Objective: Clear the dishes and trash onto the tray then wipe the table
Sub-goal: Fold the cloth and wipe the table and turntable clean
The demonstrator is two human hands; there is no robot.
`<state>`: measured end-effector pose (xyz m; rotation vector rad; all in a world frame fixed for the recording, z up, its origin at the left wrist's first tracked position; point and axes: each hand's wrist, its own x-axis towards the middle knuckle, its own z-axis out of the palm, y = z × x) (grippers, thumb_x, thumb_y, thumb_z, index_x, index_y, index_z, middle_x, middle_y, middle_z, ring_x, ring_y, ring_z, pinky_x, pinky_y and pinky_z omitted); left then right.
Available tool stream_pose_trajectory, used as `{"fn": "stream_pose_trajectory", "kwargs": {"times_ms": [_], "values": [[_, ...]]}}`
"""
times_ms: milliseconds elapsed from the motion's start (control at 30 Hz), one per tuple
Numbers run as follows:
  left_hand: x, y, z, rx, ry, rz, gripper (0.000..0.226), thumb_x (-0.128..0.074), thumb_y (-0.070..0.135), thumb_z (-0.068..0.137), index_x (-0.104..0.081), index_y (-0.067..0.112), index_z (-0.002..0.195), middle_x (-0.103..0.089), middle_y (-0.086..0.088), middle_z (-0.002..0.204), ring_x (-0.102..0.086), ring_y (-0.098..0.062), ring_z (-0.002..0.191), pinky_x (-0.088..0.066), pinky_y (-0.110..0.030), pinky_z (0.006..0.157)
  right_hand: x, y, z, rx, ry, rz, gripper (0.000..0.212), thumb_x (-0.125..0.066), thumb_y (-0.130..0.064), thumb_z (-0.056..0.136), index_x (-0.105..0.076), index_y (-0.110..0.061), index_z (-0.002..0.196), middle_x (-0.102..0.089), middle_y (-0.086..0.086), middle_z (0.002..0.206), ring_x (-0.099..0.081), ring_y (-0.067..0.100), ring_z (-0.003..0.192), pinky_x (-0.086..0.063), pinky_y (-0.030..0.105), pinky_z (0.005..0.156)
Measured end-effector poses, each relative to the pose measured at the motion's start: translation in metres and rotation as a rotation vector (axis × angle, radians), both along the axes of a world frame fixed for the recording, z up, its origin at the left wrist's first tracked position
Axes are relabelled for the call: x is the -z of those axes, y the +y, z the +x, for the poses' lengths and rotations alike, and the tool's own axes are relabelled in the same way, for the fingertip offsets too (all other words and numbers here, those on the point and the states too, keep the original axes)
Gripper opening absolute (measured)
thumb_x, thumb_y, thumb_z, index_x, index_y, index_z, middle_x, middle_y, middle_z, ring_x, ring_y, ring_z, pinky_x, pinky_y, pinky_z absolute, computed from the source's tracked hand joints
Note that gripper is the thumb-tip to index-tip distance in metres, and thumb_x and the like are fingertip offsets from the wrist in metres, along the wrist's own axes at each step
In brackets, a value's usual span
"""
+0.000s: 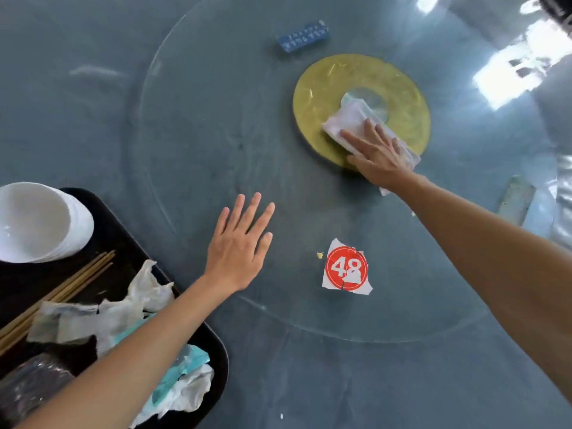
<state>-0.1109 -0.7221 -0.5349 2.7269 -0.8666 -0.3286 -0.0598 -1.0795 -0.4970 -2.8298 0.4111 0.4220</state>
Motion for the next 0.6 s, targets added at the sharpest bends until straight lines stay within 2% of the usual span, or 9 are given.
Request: {"fn": "stream_pose_trajectory", "kwargs": {"times_ms": [67,133,233,367,467,533,600], "values": [[0.005,0.001,-0.002,-0.002,-0.106,-0.009,0.055,-0.029,0.04,0.106,-0.028,0.03,0.16,-0.02,0.0,0.169,-0.016,-0.027,0.157,-0.013,-0.047,0.126,0.012,0.01,-0.001,0.002,-0.041,-0.052,0.052,-0.029,-0.063,0.104,-0.015,-0.067,0.154,0.005,0.001,0.176,0.004,0.027,0.161,-0.002,0.055,0.127],[0.012,-0.001,0.001,-0.012,-0.154,-0.014,0.055,-0.029,0.04,0.105,-0.029,0.03,0.16,-0.021,0.0,0.169,-0.016,-0.027,0.157,-0.015,-0.047,0.126,0.017,0.018,-0.002,0.039,-0.106,-0.034,0.049,-0.023,-0.068,0.103,-0.02,-0.068,0.152,0.001,-0.003,0.176,-0.001,0.025,0.161,-0.008,0.055,0.124],[0.016,0.0,0.005,0.001,-0.185,-0.019,0.055,-0.028,0.039,0.106,-0.028,0.03,0.16,-0.02,0.001,0.169,-0.015,-0.026,0.157,-0.015,-0.047,0.126,0.012,0.037,-0.024,-0.121,-0.136,-0.06,0.047,-0.036,-0.063,0.105,-0.033,-0.063,0.152,-0.015,-0.005,0.174,-0.017,0.03,0.157,-0.022,0.056,0.118],[0.015,0.005,0.014,0.024,-0.191,-0.03,0.055,-0.028,0.035,0.105,-0.029,0.027,0.16,-0.021,0.001,0.169,-0.016,-0.026,0.157,-0.017,-0.048,0.126,0.004,0.077,-0.101,-0.406,-0.19,0.013,0.049,-0.056,-0.058,0.098,-0.053,-0.051,0.147,-0.036,-0.004,0.167,-0.042,0.036,0.144,-0.037,0.056,0.108],[0.014,0.01,0.025,0.039,-0.171,-0.028,0.056,-0.028,0.034,0.104,-0.03,0.026,0.16,-0.023,0.0,0.168,-0.018,-0.026,0.156,-0.018,-0.048,0.125,0.005,0.106,-0.163,-0.498,-0.315,0.147,0.035,-0.063,-0.042,0.098,-0.07,-0.04,0.133,-0.056,0.001,0.153,-0.058,0.039,0.12,-0.045,0.051,0.097],[0.011,0.014,0.032,0.055,-0.155,-0.016,0.056,-0.027,0.035,0.104,-0.031,0.027,0.159,-0.024,0.0,0.168,-0.019,-0.026,0.156,-0.018,-0.049,0.125,0.006,0.122,-0.192,-0.545,-0.343,0.188,0.032,-0.067,-0.019,0.097,-0.075,-0.03,0.126,-0.062,0.004,0.144,-0.061,0.038,0.106,-0.049,0.052,0.088],[0.005,0.018,0.04,0.066,-0.136,-0.007,0.057,-0.026,0.036,0.103,-0.032,0.027,0.159,-0.025,0.0,0.168,-0.02,-0.027,0.156,-0.016,-0.048,0.125,0.0,0.13,-0.204,-0.578,-0.346,0.253,0.034,-0.065,-0.005,0.095,-0.075,-0.02,0.124,-0.067,0.005,0.135,-0.062,0.033,0.099,-0.051,0.048,0.084]]}}
